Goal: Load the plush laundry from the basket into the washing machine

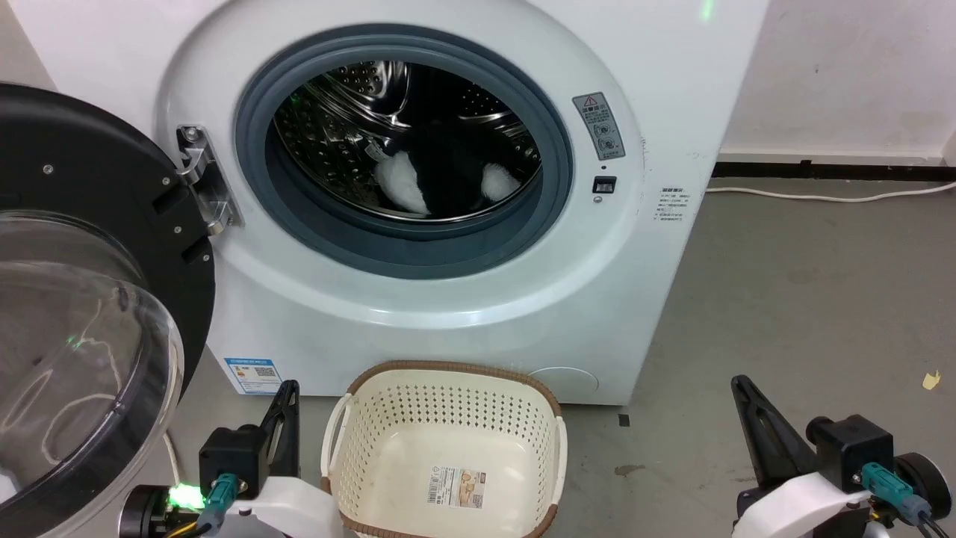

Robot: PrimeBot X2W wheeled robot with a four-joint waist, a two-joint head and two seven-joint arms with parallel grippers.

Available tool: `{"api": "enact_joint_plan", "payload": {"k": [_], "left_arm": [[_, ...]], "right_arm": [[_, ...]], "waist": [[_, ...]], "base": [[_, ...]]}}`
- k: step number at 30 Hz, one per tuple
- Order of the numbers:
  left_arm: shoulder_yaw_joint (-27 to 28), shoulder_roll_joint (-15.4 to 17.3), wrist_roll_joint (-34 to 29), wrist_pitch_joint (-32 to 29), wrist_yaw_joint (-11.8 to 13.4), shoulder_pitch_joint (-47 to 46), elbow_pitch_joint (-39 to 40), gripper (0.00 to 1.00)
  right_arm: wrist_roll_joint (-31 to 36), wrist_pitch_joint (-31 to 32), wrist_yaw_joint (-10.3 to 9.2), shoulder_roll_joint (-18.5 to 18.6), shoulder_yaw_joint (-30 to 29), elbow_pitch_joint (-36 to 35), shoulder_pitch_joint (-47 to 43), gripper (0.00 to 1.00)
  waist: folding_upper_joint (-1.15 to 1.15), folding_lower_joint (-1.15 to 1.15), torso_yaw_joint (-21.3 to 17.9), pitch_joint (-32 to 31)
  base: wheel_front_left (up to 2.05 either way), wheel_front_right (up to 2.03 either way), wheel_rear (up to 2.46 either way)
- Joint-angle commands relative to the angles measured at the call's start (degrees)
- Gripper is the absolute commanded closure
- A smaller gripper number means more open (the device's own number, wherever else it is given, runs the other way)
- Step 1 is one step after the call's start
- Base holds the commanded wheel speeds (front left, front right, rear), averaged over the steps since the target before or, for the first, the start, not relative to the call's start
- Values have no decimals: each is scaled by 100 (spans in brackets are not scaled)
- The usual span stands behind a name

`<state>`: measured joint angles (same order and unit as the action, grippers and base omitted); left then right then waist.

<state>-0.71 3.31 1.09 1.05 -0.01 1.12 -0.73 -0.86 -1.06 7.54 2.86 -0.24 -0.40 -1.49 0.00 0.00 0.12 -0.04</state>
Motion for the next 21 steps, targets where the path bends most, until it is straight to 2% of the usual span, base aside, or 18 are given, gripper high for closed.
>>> {"api": "enact_joint_plan", "payload": {"k": [1,21], "left_arm": [[35,-13,-61,-24,1,-93,40,100],[71,-43,-109,-105,1,-112,73,100]], "right_arm": [[47,25,-5,1,10,27,112,100],[86,106,-5,1,24,40,149,100]], "waist": [[0,0,-2,0],[0,0,-12,4]], "base": [[0,0,0],[0,0,0]]}}
